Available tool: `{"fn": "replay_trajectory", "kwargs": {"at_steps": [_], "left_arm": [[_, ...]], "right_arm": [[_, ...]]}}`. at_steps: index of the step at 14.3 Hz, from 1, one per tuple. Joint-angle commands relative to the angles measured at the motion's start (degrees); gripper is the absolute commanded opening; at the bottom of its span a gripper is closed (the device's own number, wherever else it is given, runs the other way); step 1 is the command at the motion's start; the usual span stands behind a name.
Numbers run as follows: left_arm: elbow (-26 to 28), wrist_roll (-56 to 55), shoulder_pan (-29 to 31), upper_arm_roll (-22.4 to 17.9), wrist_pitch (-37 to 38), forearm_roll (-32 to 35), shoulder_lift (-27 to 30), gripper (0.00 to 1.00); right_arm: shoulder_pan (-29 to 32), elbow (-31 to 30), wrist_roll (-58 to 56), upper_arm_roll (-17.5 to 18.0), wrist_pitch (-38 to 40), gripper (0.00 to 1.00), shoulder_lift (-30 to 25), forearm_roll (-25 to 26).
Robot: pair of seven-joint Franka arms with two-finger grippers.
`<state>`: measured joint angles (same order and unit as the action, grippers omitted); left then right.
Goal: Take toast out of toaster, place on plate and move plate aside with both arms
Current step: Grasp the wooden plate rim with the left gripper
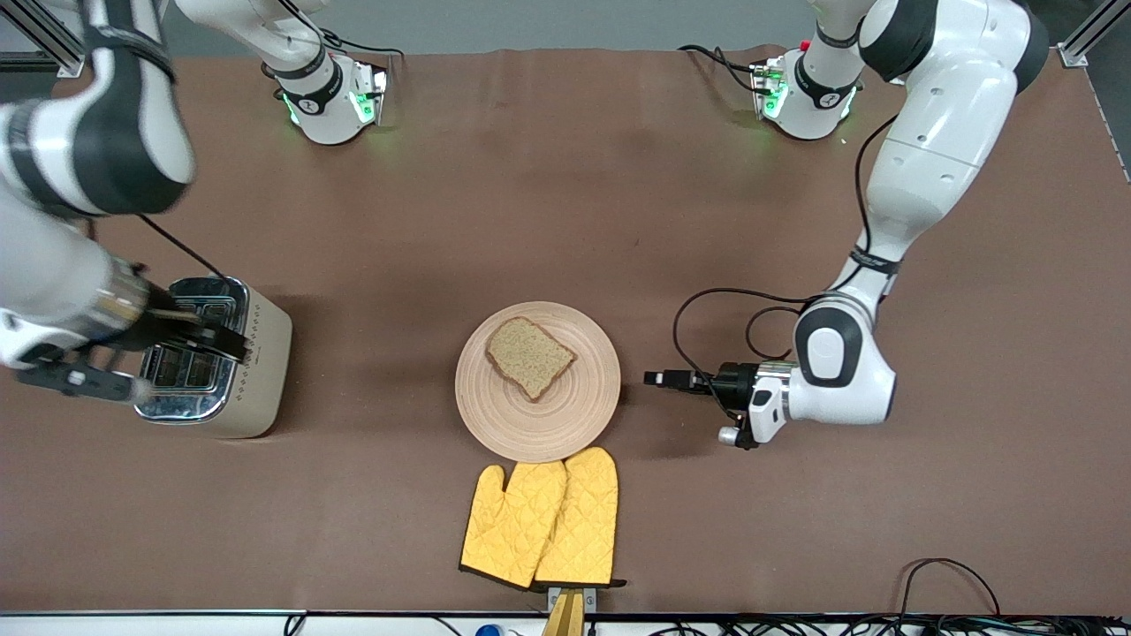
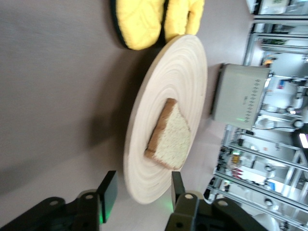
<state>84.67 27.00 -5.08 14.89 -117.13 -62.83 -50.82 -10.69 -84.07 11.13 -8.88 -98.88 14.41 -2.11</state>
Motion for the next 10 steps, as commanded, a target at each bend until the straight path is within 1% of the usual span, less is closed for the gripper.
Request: {"fn": "replay_trajectory", "kwargs": {"at_steps": [1, 3, 4, 5, 6, 8, 9, 10], "left_arm": [[-0.47, 6.29, -1.42, -0.12, -1.43, -5.89, -1.99, 0.5], [-0.56, 8.68, -1.94, -0.12, -1.87, -6.77, -3.31, 0.46], [-0.64, 9.38, -2.64, -0.12, -2.57, -7.13, -3.93, 0.41], [-0.56, 9.48, -2.74, -0.12, -4.23, -7.65, -4.11, 0.36], [-0.73, 9.48, -3.35, -0.12, -6.16, -7.66, -4.72, 0.35], [-0.91, 9.39, -4.4, -0.12, -7.58, -8.53, -5.6, 0.33], [-1.0, 9.48, -4.67, -0.03, -8.11, -8.71, -5.95, 0.32], [-1.0, 9.48, -4.85, -0.03, -8.64, -8.88, -6.13, 0.28]], "right_arm": [[-0.39, -7.86, -7.85, -4.82, 1.93, 1.0, -9.12, 0.35], [-0.39, -11.36, -9.46, -5.54, 1.77, 1.0, -14.82, 1.22], [-0.39, -12.69, -9.46, -5.45, 1.07, 1.0, -17.29, 2.97], [-0.39, -12.96, -9.37, -5.19, 0.97, 1.0, -18.62, 4.38], [-0.04, -13.05, -9.46, -4.92, 1.49, 1.0, -19.68, 4.48], [0.49, -14.28, -9.37, -4.66, 2.29, 1.0, -21.79, 4.48], [1.45, -15.5, -9.2, -3.44, 2.2, 1.0, -22.75, 4.48], [1.81, -15.6, -9.2, -2.99, 2.37, 1.0, -22.76, 4.48]]}}
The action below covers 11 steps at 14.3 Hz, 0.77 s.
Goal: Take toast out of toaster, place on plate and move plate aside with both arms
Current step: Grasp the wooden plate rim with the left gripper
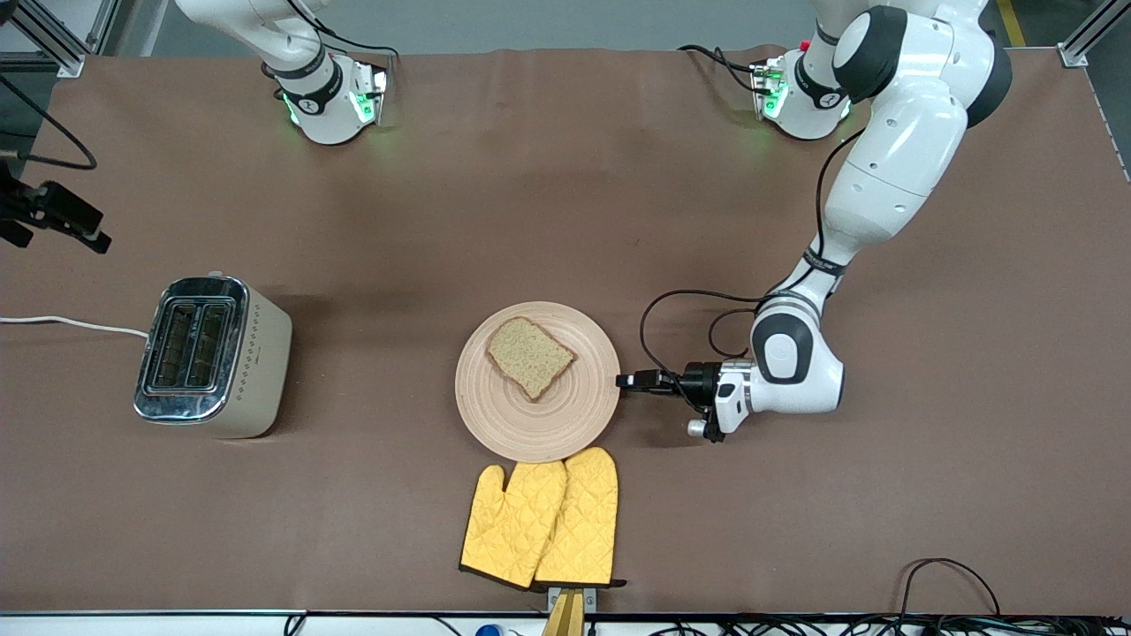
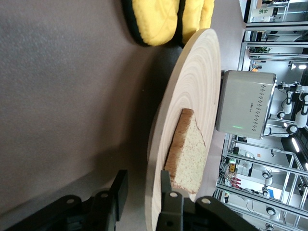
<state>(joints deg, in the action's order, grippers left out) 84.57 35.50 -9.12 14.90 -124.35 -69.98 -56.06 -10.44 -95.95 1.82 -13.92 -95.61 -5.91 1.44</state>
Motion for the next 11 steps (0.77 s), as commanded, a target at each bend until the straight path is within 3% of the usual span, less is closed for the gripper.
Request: {"fn": "replay_trajectory", "kwargs": {"at_steps": [1, 3, 7, 10, 11], "left_arm": [[-0.9, 0.97, -1.6, -0.04, -2.12, -1.74, -0.8, 0.2], [-0.82, 0.88, -2.04, -0.04, -3.0, -3.13, -0.72, 0.0], [-0.38, -2.97, -1.09, -0.31, -2.75, -2.09, 4.37, 0.0], [2.95, -7.01, -0.29, -0.83, -3.18, -2.09, 12.62, 0.0], [4.62, -8.24, 1.11, -0.75, -3.1, -2.09, 15.69, 0.0]], "right_arm": [[1.3, -3.37, -0.14, 2.14, -0.55, 1.0, -2.44, 0.93], [0.51, -0.22, 0.37, 2.15, 1.64, 1.0, -1.83, 0.84], [-0.02, 4.09, 0.03, 2.15, 3.59, 1.0, -0.08, 0.84], [0.94, 5.68, -0.41, 2.32, 3.76, 1.0, 1.16, 0.84], [1.99, 5.51, -0.5, 3.8, 3.76, 1.0, 1.16, 0.84]]}}
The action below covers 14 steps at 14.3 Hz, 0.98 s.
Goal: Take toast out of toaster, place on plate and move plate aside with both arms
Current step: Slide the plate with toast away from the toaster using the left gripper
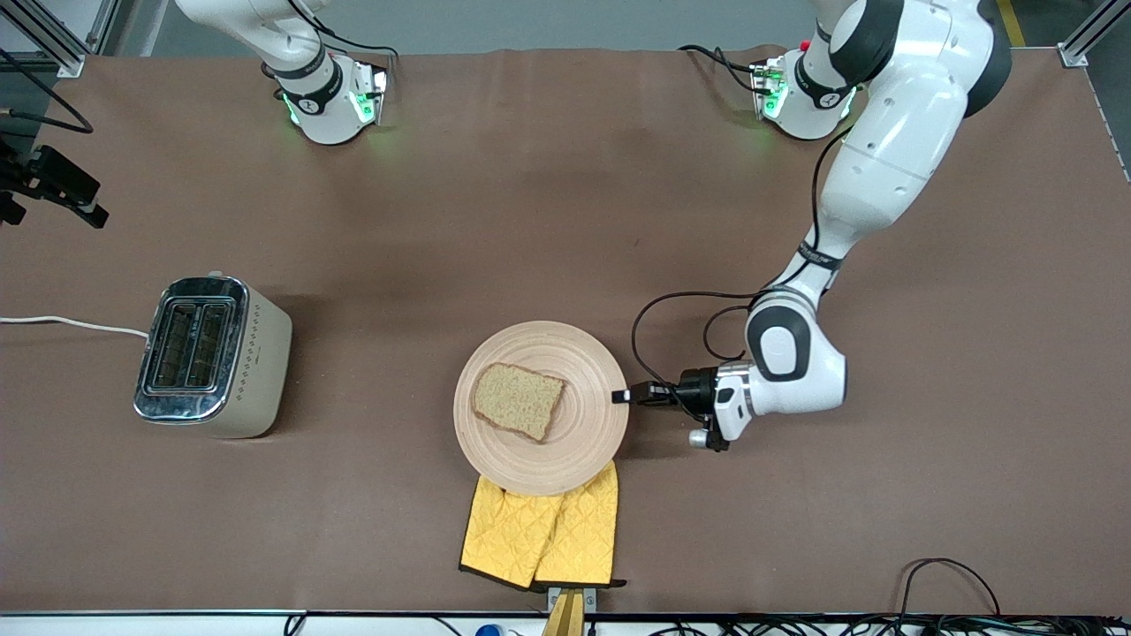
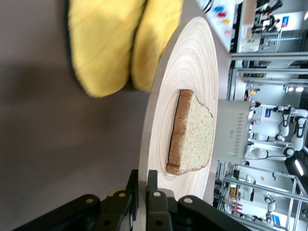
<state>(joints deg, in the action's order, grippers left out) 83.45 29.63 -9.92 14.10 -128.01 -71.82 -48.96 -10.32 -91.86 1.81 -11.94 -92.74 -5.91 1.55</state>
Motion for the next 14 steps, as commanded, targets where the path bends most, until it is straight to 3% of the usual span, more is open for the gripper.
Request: {"fn": "replay_trajectory", "kwargs": {"at_steps": [1, 5, 7, 11, 14], "left_arm": [[6.02, -4.13, 3.58, 0.05, 1.0, -0.16, 10.62, 0.0], [6.73, -7.57, 12.01, 0.05, 5.74, 2.55, 13.45, 0.0], [6.55, -7.75, 17.54, 0.13, 7.68, 9.38, 13.28, 0.0], [9.79, -6.17, 26.51, 0.05, 13.56, 13.97, 13.01, 0.0], [10.86, -1.97, 33.63, 0.13, 17.78, 21.53, 12.49, 0.0]], "right_arm": [[4.32, 1.24, -0.5, 4.36, 0.99, 1.0, 1.08, 0.65], [8.11, 1.24, -0.84, 7.71, 2.66, 1.0, 1.08, 0.56], [10.66, 1.24, -2.25, 10.09, 2.74, 1.0, 0.99, 0.47], [10.5, 1.24, -2.34, 10.01, 2.74, 1.0, 0.99, 0.3], [10.5, 2.73, -2.34, 9.83, 2.74, 1.0, 1.26, 0.12]]}}
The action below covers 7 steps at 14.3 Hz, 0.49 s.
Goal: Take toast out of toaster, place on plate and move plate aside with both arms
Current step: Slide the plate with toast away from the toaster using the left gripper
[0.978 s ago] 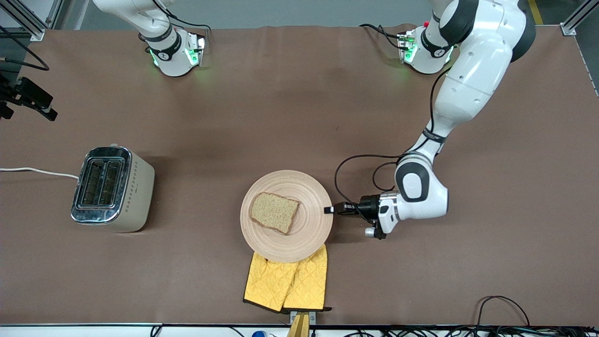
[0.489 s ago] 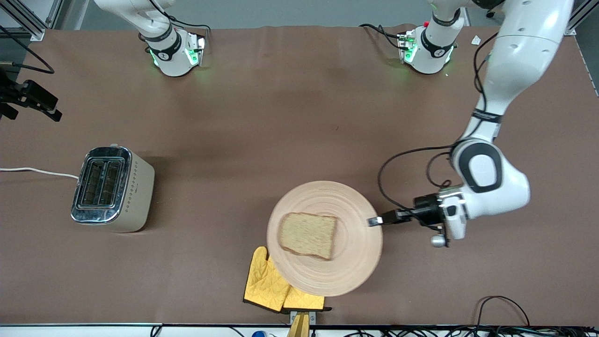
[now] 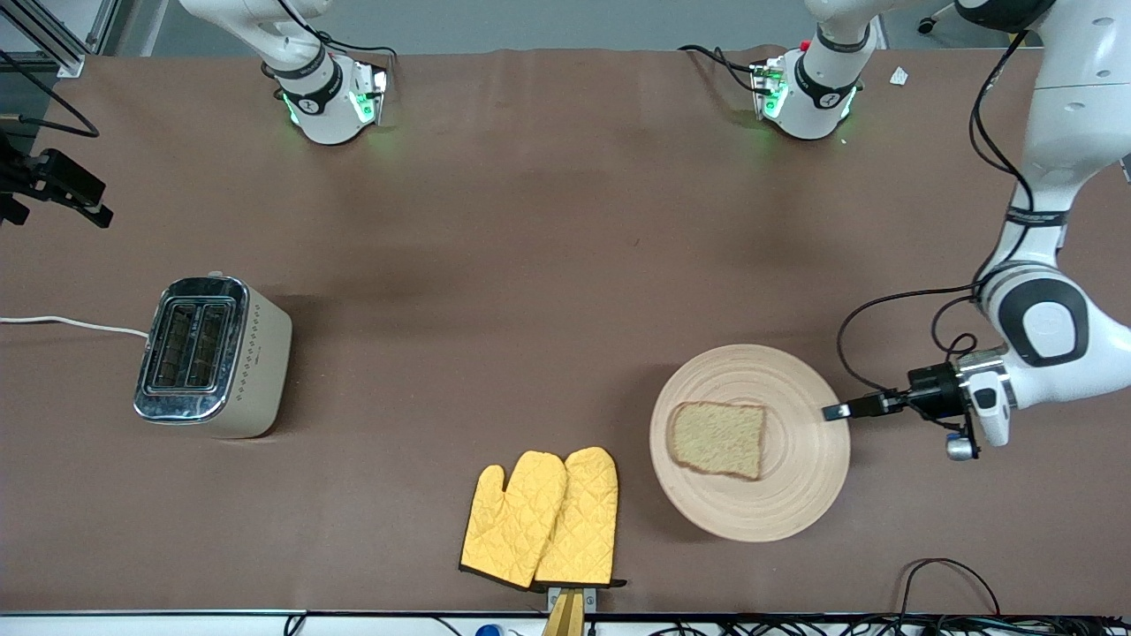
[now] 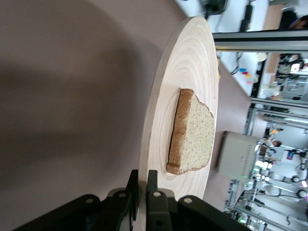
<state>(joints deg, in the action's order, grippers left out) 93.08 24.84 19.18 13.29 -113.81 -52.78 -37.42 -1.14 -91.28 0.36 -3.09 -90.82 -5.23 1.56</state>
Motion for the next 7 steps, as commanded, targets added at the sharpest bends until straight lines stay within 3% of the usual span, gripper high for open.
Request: {"fn": "replay_trajectory", "kwargs": {"at_steps": [1, 7], "left_arm": [[1.23, 5.89, 6.81, 0.95, 5.16, 3.64, -0.1, 0.0], [1.31, 13.92, 15.53, 0.68, 6.32, 4.44, -3.97, 0.0]], "right_arm": [[1.31, 2.59, -0.8, 0.98, 1.08, 1.0, 0.57, 0.11], [1.05, 1.81, -0.1, 0.98, 3.9, 1.0, 0.22, -0.24]]}}
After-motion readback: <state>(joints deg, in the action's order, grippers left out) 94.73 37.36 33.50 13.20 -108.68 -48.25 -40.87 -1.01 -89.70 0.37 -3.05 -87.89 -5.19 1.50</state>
